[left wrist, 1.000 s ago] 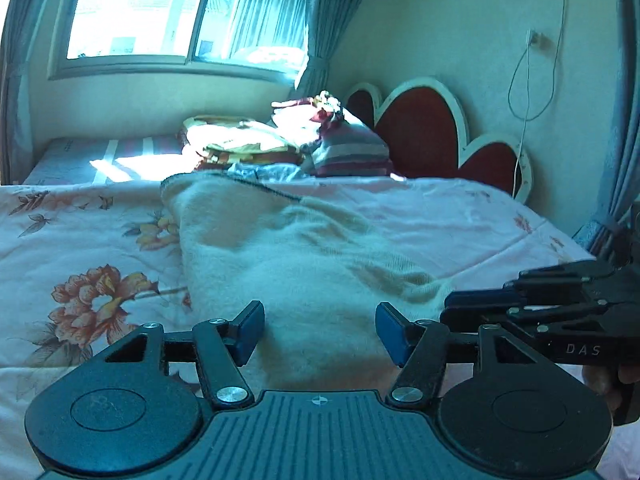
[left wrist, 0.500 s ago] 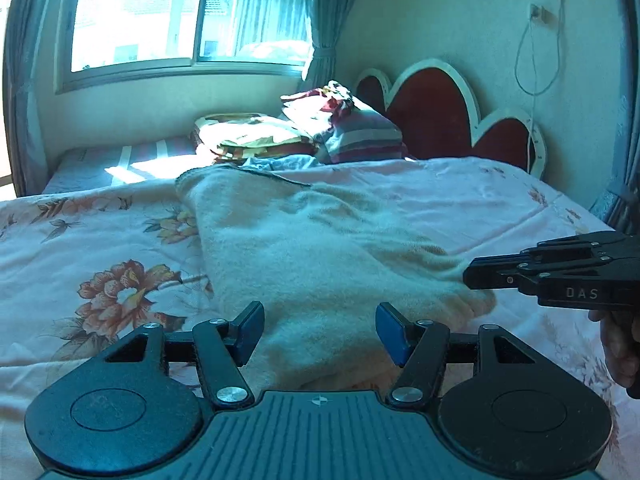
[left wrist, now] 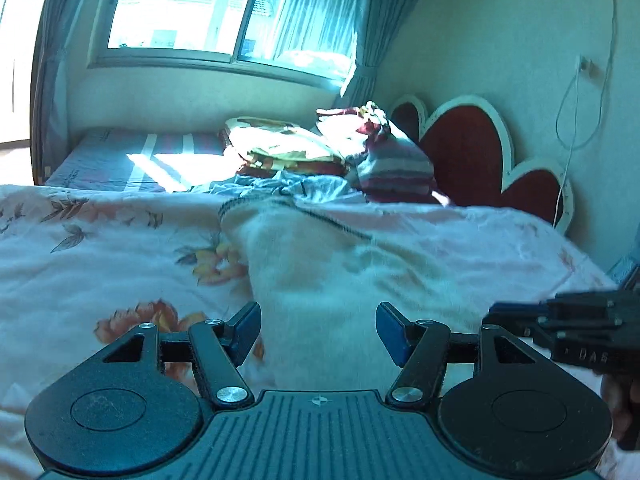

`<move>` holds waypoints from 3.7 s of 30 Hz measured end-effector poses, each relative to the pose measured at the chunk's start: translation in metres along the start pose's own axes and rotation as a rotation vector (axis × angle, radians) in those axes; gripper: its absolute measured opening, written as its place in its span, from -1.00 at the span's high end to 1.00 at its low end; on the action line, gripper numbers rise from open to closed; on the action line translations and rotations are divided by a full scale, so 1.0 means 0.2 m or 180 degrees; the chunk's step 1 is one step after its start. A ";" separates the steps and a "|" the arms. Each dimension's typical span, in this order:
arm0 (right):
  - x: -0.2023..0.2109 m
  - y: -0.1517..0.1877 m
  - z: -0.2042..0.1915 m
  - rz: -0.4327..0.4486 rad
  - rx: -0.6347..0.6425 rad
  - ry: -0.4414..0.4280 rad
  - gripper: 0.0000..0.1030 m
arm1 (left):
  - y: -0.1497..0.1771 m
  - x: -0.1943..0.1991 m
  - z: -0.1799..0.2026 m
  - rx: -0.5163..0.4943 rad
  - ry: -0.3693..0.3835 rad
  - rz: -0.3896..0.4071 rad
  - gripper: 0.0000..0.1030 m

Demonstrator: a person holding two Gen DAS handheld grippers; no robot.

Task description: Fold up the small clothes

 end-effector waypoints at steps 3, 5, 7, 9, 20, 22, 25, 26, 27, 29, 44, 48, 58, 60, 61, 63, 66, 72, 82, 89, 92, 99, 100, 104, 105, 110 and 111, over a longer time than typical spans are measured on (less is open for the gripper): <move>-0.09 -0.11 0.08 0.0074 -0.0135 0.0121 0.66 | -0.13 -0.15 -0.11 0.0302 0.0143 0.0114 -0.22; -0.18 -0.16 0.15 0.0053 -0.0246 0.0238 0.67 | -0.17 -0.25 -0.16 0.0458 0.0209 0.0061 -0.22; -0.27 -0.20 0.22 -0.0003 -0.0408 0.0221 0.70 | -0.15 -0.38 -0.21 0.0566 0.0203 -0.0085 -0.22; -0.37 -0.19 0.26 -0.0151 -0.0433 0.0192 0.73 | -0.08 -0.51 -0.23 0.0628 0.0171 -0.0320 -0.22; -0.35 -0.10 0.21 -0.0172 -0.0329 0.0057 0.56 | 0.01 -0.45 -0.14 0.0252 -0.0004 -0.0299 -0.22; -0.42 -0.04 0.19 -0.0382 -0.0213 0.0195 0.61 | 0.03 -0.49 -0.09 -0.0015 -0.0199 -0.0540 -0.22; -0.35 -0.08 0.18 -0.0331 -0.0353 0.0168 0.57 | 0.02 -0.43 -0.06 -0.0037 -0.0323 -0.0571 -0.60; -0.32 -0.09 0.17 -0.0276 -0.0380 0.0146 0.40 | 0.01 -0.40 -0.05 -0.0085 -0.0401 -0.0544 -0.80; -0.28 -0.10 0.16 -0.0223 -0.0388 0.0164 0.08 | 0.00 -0.37 -0.04 -0.0131 -0.0424 -0.0499 -0.93; -0.23 -0.11 0.16 -0.0173 -0.0431 0.0130 -0.27 | 0.00 -0.33 -0.03 -0.0186 -0.0394 -0.0524 -0.93; -0.05 -0.03 0.46 -0.0479 -0.1860 -0.0419 -0.13 | 0.09 -0.06 -0.17 0.0330 0.0027 -0.0626 -0.89; -0.08 -0.01 0.39 -0.0574 -0.1722 -0.0555 0.09 | 0.16 -0.07 -0.21 0.0547 0.0075 -0.0690 -0.66; -0.14 0.08 0.45 -0.0735 -0.1978 -0.0456 0.26 | 0.22 -0.11 -0.20 0.0577 0.0146 -0.0792 -0.66; -0.13 0.08 0.49 -0.0762 -0.2215 -0.0650 -0.22 | 0.21 -0.11 -0.22 0.0738 0.0313 -0.0756 -0.66; -0.14 0.08 0.50 -0.0814 -0.2280 -0.0693 -0.41 | 0.21 -0.12 -0.23 0.0833 0.0414 -0.0767 -0.66; -0.17 0.09 0.51 -0.0948 -0.2311 -0.0711 -0.53 | 0.21 -0.16 -0.23 0.0925 0.0534 -0.0849 -0.66; -0.23 0.12 0.51 -0.1081 -0.2299 -0.0754 -0.45 | 0.23 -0.20 -0.21 0.0957 0.0603 -0.0998 -0.47; -0.29 0.11 0.47 -0.1105 -0.2269 -0.0946 -0.39 | 0.25 -0.27 -0.24 0.1196 0.0781 -0.1008 -0.46; -0.35 0.07 0.38 -0.1094 -0.1907 -0.0894 0.19 | 0.19 -0.38 -0.12 0.0930 0.0700 -0.1026 0.07; -0.23 0.04 0.34 -0.0907 -0.1754 -0.0888 0.48 | 0.07 -0.30 0.01 0.0366 0.0476 -0.0888 0.33; -0.19 0.00 0.31 -0.0860 -0.1682 -0.0863 0.49 | 0.01 -0.26 0.05 0.0262 0.0478 -0.0869 0.33; -0.06 -0.04 0.23 -0.0751 -0.1633 -0.0877 0.50 | -0.06 -0.08 0.10 0.0130 0.0460 -0.0796 0.33; -0.04 -0.05 0.22 -0.0736 -0.1620 -0.0880 0.50 | -0.06 -0.05 0.11 0.0115 0.0454 -0.0785 0.33; 0.06 -0.07 0.14 -0.0679 -0.1565 -0.0899 0.50 | -0.09 0.09 0.14 0.0069 0.0438 -0.0733 0.33; 0.09 -0.07 0.11 -0.0663 -0.1545 -0.0905 0.50 | -0.09 0.13 0.14 0.0058 0.0431 -0.0718 0.33; 0.21 -0.07 -0.04 -0.0622 -0.1453 -0.0952 0.50 | -0.07 0.35 0.14 0.0025 0.0379 -0.0671 0.33; 0.22 -0.07 -0.07 -0.0620 -0.1442 -0.0965 0.50 | -0.06 0.40 0.14 0.0024 0.0363 -0.0661 0.33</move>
Point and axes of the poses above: each gripper's, at about its wrist camera, not at the fingertips, and x roughly against the way its jaws point, z to its right, y to its underside, the point moved 4 cm from there along -x, roughly the way its jaws point, and after that the axes turned 9 degrees about -x, right-handed, at the moved point
